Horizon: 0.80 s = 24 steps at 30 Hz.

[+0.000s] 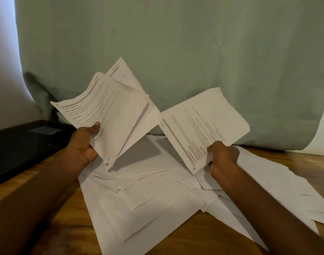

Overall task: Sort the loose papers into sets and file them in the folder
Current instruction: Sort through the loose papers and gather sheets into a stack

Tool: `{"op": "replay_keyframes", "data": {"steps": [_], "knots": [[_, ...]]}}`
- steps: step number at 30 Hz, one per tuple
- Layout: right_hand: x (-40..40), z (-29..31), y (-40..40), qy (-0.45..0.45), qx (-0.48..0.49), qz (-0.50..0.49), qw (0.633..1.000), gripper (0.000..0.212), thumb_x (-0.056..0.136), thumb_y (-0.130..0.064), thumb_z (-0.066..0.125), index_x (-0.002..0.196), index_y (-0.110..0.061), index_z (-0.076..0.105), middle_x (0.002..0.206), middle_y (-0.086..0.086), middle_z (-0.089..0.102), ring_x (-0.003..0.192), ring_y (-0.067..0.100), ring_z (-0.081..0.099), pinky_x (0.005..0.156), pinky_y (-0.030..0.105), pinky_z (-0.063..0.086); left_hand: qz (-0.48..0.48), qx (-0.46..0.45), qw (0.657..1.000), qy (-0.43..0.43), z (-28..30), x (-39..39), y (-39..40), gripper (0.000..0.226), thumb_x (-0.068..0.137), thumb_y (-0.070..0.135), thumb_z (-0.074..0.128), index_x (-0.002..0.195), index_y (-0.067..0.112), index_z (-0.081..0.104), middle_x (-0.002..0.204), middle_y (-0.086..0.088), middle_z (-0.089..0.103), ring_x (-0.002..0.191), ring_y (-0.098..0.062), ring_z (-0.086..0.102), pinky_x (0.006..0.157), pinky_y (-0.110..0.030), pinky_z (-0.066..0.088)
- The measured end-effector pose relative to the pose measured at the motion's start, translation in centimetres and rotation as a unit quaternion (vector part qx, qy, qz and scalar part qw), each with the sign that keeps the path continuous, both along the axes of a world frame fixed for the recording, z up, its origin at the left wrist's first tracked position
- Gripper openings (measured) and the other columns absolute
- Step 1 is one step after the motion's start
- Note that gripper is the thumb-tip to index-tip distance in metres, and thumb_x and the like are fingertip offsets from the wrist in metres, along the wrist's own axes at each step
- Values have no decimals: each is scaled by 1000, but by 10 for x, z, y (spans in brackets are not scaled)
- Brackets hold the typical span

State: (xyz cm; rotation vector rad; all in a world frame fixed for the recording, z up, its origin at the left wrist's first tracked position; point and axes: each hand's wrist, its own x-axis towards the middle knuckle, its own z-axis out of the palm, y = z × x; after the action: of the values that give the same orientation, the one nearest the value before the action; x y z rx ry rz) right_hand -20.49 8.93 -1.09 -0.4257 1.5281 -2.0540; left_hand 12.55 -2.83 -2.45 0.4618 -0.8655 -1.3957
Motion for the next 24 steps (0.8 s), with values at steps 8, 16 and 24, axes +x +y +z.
{"op": "replay_keyframes", "data": {"steps": [8, 16, 24], "knots": [[-15, 10, 9, 427, 277, -127, 851, 123, 74, -8, 82, 159, -13, -6, 162, 22, 7, 144, 45, 24, 105, 63, 42, 40, 30, 998, -32, -3, 5, -11, 27, 104, 10, 54, 105, 20, 79, 119, -4, 70, 107, -20, 66, 102, -38, 52], [-21, -2, 2, 676, 304, 53, 669, 40, 88, -48, 72, 125, -35, 62, 157, -3, 42, 144, 21, 38, 119, 57, 20, 67, 48, 992, -97, -12, -2, -18, 35, 99, 14, 65, 134, 14, 65, 127, -6, 70, 106, -21, 69, 74, -30, 59], [12, -11, 1, 649, 300, 171, 678, 41, 87, -61, 67, 89, -21, 77, 90, -3, 73, 90, 19, 67, 78, 32, 51, 100, 21, 986, -128, -14, -3, -20, 37, 96, 11, 68, 133, 14, 66, 130, -5, 69, 120, -25, 64, 107, -43, 50]]}}
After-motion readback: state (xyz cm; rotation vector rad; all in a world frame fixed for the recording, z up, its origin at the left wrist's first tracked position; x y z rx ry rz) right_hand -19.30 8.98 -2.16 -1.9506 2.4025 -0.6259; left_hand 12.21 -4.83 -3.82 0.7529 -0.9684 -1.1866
